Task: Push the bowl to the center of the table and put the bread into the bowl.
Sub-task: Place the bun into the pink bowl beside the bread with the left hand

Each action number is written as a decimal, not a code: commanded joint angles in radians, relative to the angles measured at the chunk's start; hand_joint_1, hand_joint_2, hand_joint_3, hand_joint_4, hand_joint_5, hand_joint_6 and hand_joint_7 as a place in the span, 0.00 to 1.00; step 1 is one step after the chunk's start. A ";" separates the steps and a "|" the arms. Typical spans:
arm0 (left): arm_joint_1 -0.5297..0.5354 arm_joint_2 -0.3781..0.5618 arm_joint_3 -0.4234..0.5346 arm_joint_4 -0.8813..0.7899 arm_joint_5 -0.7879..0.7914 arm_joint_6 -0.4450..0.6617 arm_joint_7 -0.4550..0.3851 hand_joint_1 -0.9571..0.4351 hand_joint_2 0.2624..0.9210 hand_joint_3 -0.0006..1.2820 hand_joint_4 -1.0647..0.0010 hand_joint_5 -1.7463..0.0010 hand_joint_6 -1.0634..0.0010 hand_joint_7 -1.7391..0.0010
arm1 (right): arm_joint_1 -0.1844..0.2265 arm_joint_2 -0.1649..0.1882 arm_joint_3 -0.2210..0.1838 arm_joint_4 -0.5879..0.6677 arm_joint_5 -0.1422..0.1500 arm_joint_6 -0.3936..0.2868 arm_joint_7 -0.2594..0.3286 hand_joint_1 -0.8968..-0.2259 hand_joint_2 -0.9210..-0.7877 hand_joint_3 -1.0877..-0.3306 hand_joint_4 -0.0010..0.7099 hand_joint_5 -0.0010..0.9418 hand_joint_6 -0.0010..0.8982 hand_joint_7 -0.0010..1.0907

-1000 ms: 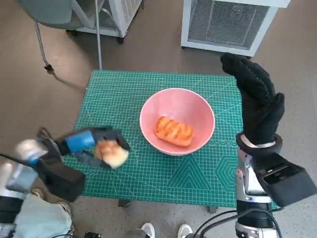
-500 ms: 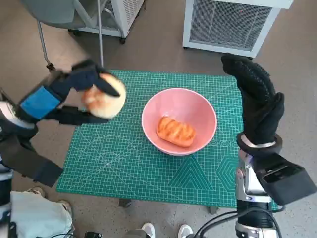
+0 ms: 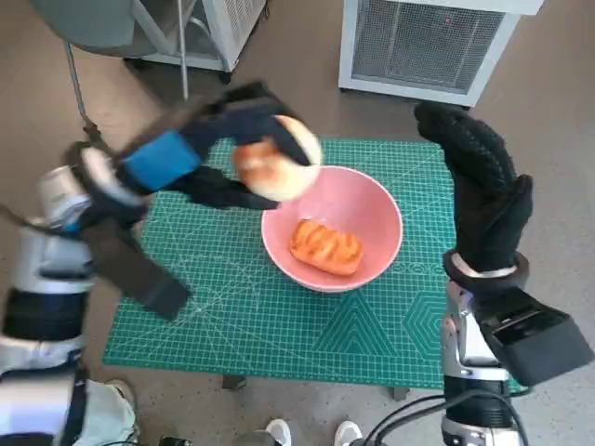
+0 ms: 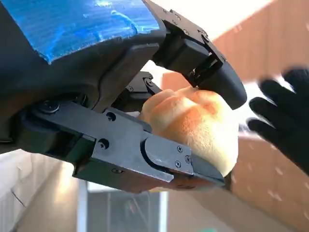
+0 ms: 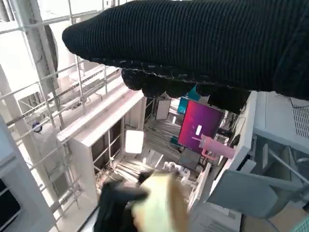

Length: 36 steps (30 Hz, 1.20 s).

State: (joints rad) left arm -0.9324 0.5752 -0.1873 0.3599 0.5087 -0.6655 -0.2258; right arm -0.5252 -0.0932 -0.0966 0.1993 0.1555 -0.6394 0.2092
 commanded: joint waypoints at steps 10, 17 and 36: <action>-0.160 -0.149 -0.190 0.364 0.163 0.075 0.006 0.69 1.00 0.11 0.47 0.31 0.43 0.26 | 0.038 0.000 -0.006 -0.013 0.014 0.009 0.001 0.65 0.00 0.61 0.41 0.17 0.00 0.70; -0.127 -0.186 -0.222 0.329 0.166 0.257 -0.104 0.53 0.99 0.15 0.67 0.74 0.62 0.50 | 0.049 0.003 -0.006 -0.024 0.010 0.008 -0.004 0.64 0.00 0.61 0.41 0.18 0.00 0.70; 0.076 -0.181 -0.150 0.107 -0.011 0.336 -0.187 0.22 1.00 0.18 0.88 1.00 0.68 0.91 | 0.052 0.013 -0.001 -0.028 -0.011 0.011 -0.032 0.65 0.00 0.61 0.40 0.19 0.00 0.69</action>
State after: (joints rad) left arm -0.8918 0.3900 -0.3726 0.5281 0.5576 -0.3523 -0.3885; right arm -0.4929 -0.0889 -0.1004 0.1712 0.1527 -0.6392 0.1886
